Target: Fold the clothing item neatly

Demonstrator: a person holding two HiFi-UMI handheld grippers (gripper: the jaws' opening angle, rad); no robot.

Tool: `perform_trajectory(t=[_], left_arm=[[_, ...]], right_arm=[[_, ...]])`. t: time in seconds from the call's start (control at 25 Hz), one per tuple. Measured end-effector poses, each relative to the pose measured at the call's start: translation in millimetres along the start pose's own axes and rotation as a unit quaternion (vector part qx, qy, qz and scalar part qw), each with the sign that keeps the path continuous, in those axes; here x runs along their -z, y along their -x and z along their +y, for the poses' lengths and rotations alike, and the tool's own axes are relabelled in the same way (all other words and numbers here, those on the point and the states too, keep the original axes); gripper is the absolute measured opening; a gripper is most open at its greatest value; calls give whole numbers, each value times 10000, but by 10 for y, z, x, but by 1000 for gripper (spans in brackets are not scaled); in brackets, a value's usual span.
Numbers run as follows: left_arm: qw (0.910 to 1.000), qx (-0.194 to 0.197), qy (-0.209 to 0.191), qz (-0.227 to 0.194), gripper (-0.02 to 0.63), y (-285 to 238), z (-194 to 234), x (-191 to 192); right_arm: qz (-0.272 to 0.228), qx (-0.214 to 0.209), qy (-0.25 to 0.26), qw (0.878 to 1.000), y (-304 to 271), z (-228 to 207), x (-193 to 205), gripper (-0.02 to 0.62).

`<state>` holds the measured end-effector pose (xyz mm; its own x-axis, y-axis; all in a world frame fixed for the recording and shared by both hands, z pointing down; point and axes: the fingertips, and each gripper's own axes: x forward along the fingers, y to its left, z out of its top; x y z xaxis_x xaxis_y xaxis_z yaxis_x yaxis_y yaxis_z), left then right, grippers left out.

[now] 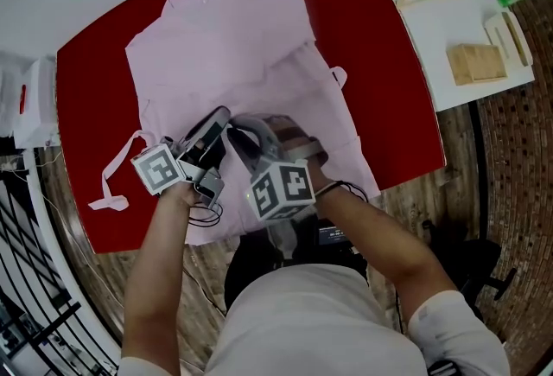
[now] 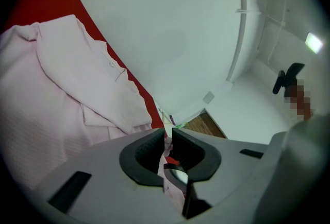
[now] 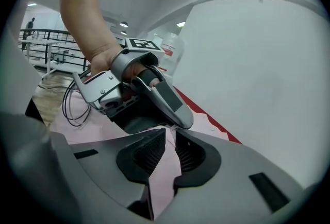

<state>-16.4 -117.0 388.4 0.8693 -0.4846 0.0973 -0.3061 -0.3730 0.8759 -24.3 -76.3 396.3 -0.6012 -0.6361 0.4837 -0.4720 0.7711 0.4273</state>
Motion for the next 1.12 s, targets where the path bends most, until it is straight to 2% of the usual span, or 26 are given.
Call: perform_trajectory(t=[0.16, 0.32, 0.4, 0.52, 0.64, 0.84, 0.96, 1.12], left_arm=[[9994, -292, -92, 166, 49, 15, 262, -38], [9975, -581, -168, 377, 49, -5, 480, -55], [9962, -734, -128, 446, 49, -10, 590, -66], [9943, -945, -5, 503, 49, 2, 738, -89], [9921, -1130, 89, 543, 49, 28, 852, -103], [9882, -1401, -70, 618, 49, 67, 996, -172], [9861, -1527, -146, 644, 49, 82, 1051, -211], [9838, -1625, -177, 731, 49, 97, 1091, -230]], right_arm=[[283, -26, -279, 9992, -63, -27, 243, 63], [958, 395, -632, 9926, 36, -308, 852, 63], [1362, 785, -876, 9837, 154, -564, 1237, 61], [1955, 1318, -1293, 9632, 358, -937, 1830, 61], [2345, 1564, -1629, 9455, 513, -1159, 2271, 61], [2258, 1452, -2286, 9358, 501, -1241, 2388, 60], [1947, 1577, -2800, 9267, 553, -1265, 2336, 60], [1568, 1708, -3078, 9228, 650, -1299, 2269, 51]])
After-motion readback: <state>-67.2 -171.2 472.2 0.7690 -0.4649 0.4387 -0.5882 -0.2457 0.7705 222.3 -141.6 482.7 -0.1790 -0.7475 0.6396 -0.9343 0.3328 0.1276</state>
